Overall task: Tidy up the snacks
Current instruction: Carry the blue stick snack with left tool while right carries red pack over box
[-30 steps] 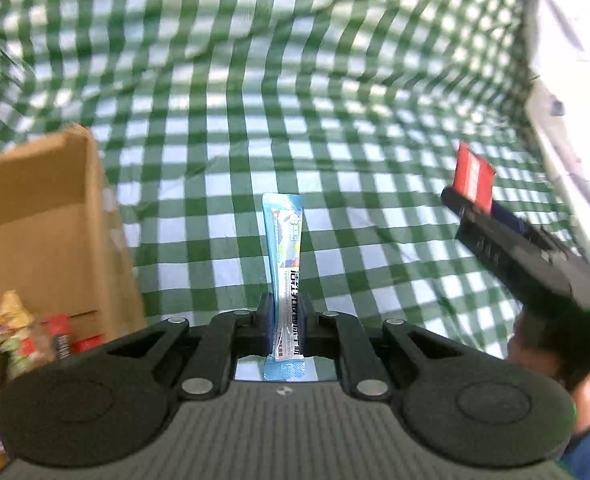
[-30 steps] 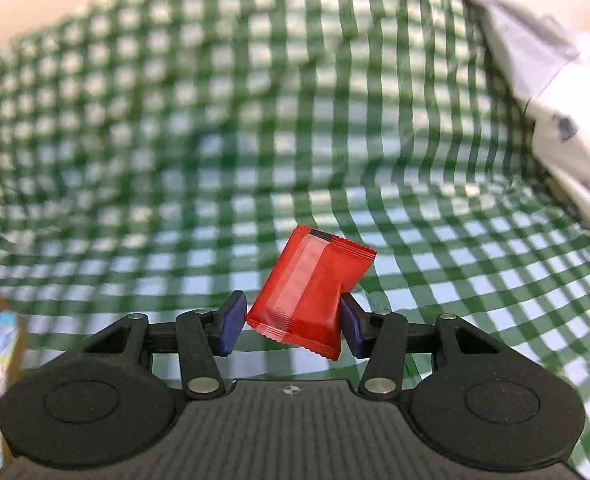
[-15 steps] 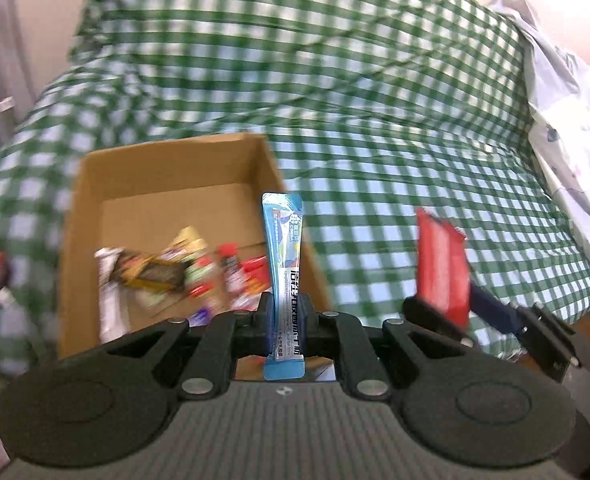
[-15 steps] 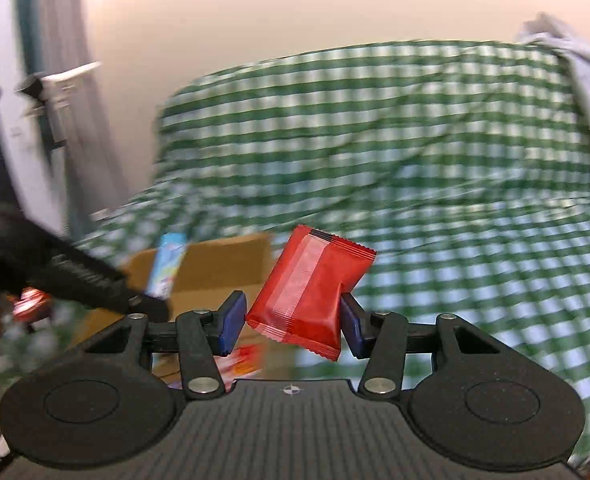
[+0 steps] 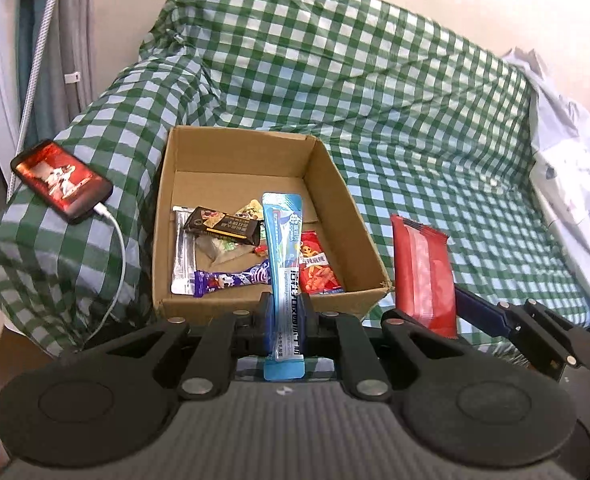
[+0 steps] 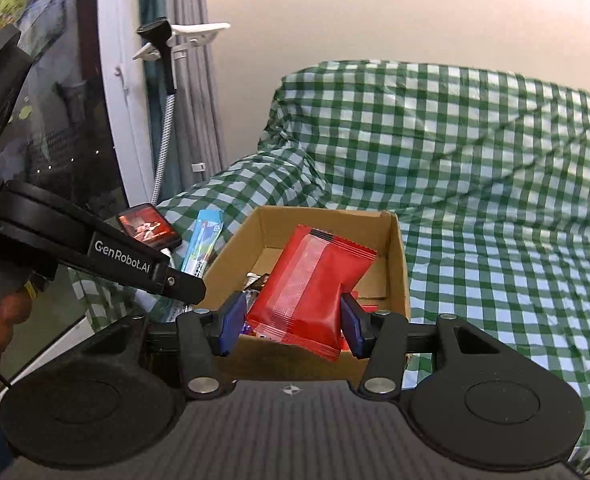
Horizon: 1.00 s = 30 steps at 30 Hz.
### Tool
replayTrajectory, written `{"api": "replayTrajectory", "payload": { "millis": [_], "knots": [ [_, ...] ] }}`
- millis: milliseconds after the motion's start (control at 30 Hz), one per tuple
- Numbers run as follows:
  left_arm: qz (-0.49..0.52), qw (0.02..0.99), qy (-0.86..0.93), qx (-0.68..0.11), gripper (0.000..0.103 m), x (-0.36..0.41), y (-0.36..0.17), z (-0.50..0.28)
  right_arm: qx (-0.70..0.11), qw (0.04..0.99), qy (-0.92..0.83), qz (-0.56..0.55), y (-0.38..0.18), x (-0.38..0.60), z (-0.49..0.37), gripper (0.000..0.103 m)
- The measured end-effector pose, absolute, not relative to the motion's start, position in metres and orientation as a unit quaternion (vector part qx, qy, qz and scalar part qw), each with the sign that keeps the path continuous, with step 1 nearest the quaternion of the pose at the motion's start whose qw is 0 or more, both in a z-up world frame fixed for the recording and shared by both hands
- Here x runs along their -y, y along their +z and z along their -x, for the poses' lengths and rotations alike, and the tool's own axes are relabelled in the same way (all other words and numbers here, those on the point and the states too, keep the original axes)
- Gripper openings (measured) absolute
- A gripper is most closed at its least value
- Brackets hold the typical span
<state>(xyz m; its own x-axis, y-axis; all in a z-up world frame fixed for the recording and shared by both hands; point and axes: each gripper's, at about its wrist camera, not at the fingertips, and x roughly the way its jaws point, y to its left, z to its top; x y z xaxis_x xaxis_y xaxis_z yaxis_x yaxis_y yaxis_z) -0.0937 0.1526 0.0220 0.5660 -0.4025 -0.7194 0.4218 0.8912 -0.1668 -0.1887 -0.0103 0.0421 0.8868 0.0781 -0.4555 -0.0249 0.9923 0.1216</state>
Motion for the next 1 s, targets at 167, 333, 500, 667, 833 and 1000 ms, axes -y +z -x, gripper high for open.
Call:
{"api": "replayTrajectory", "payload": {
  "millis": [167, 333, 500, 667, 833, 1000],
  "knots": [
    [0.004, 0.888, -0.240, -0.392, 0.012, -0.165, 0.027, 0.104, -0.229, 0.973, 0.024, -0.028, 0.047, -0.005, 0.201, 0.053],
    [0.013, 0.891, -0.241, -0.386, 0.012, -0.168, 0.031, 0.107, -0.225, 0.974, 0.022, -0.018, 0.051, -0.008, 0.208, 0.053],
    [0.018, 0.891, -0.240, -0.385, 0.012, -0.171, 0.031, 0.108, -0.224, 0.974, 0.025, -0.010, 0.052, -0.010, 0.208, 0.053],
    [0.017, 0.891, -0.240, -0.385, 0.012, -0.170, 0.030, 0.108, -0.227, 0.973, 0.027, -0.009, 0.051, -0.011, 0.207, 0.053],
    [0.016, 0.890, -0.239, -0.389, 0.012, -0.170, 0.029, 0.105, -0.235, 0.972, 0.028, -0.013, 0.048, -0.009, 0.205, 0.053],
    [0.016, 0.889, -0.232, -0.395, 0.012, -0.170, 0.026, 0.097, -0.244, 0.969, 0.027, -0.018, 0.045, -0.006, 0.201, 0.053]
  ]
}}
